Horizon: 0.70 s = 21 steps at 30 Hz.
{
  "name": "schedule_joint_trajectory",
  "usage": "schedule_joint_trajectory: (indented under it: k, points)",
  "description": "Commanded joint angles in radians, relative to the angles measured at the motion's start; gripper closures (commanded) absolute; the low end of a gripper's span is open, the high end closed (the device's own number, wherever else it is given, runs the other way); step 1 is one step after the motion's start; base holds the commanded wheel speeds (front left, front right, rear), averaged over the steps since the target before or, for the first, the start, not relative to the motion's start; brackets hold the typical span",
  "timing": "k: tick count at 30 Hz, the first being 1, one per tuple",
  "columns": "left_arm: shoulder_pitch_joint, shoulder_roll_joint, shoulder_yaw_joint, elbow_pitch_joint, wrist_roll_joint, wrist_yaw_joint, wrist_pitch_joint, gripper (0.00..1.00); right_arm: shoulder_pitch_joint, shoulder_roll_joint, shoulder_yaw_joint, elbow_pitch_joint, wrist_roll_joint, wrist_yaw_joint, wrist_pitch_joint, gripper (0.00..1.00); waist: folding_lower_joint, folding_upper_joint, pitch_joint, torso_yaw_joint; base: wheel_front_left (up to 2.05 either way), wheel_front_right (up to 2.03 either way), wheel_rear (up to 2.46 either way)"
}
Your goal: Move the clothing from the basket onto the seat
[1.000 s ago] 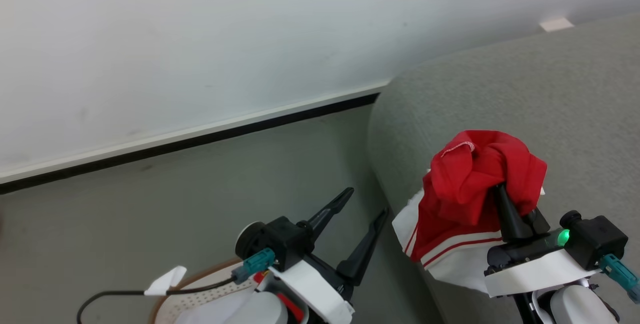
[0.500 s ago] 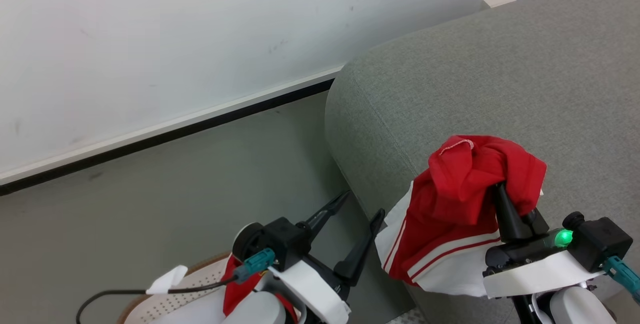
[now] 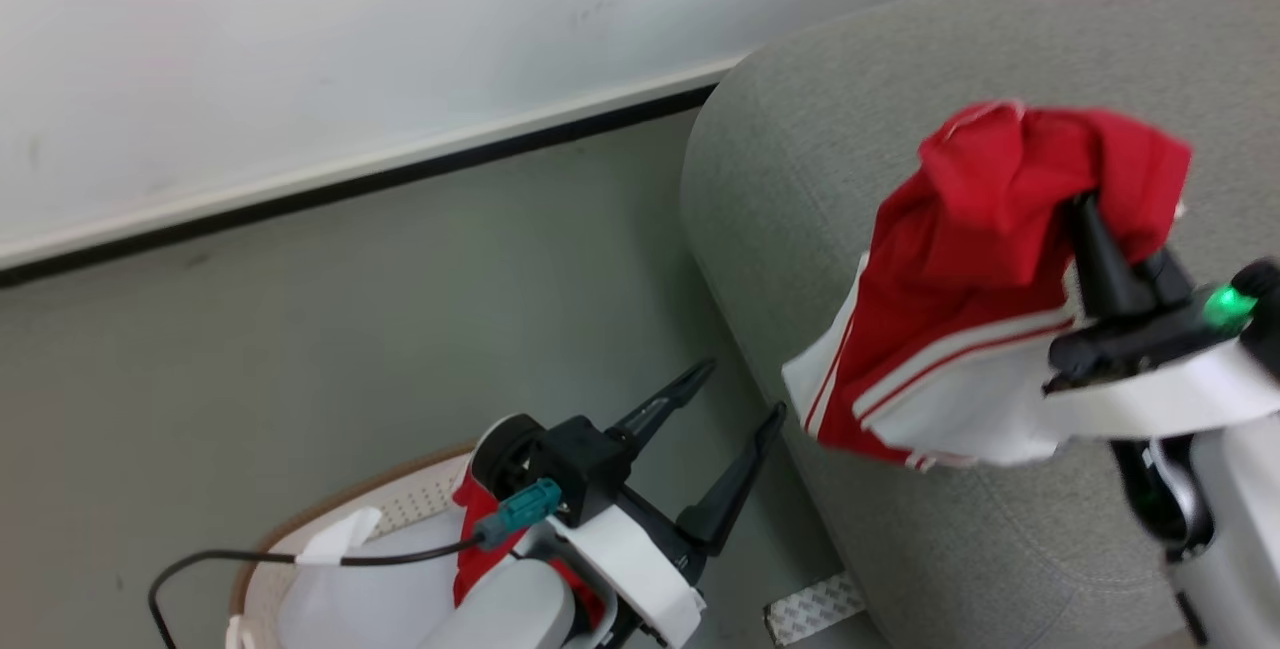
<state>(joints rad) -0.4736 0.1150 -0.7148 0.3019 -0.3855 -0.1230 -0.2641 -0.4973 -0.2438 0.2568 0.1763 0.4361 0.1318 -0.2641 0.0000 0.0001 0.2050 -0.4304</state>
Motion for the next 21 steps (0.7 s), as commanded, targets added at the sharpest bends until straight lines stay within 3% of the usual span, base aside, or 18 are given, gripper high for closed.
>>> schedule_joint_trajectory:
  k: [1,7,17,21]
  points:
    - [-0.018,0.017,0.0,-0.005,0.014,-0.003,-0.001,0.0,-0.046,-0.026,0.003,0.014,0.022,-0.002,0.0,1.0,0.0,-0.0001,0.054,0.028,0.0,0.0,0.0]
    - [-0.052,0.036,-0.011,-0.011,0.022,-0.005,0.0,0.0,-0.177,-0.109,-0.029,0.049,0.095,-0.002,0.0,1.0,0.0,-0.0001,0.137,0.069,0.0,0.0,0.0]
    - [-0.136,0.089,-0.005,-0.051,0.045,-0.005,0.014,0.0,-0.478,-0.361,-0.158,0.219,0.282,-0.002,0.002,1.0,0.0,-0.0001,0.342,0.157,0.0,0.0,0.0]
    - [-0.151,0.104,0.003,-0.062,0.044,-0.003,0.019,0.0,-0.534,-0.393,-0.183,0.293,0.305,-0.002,0.003,1.0,0.0,-0.0001,0.384,0.176,0.0,0.0,0.0]
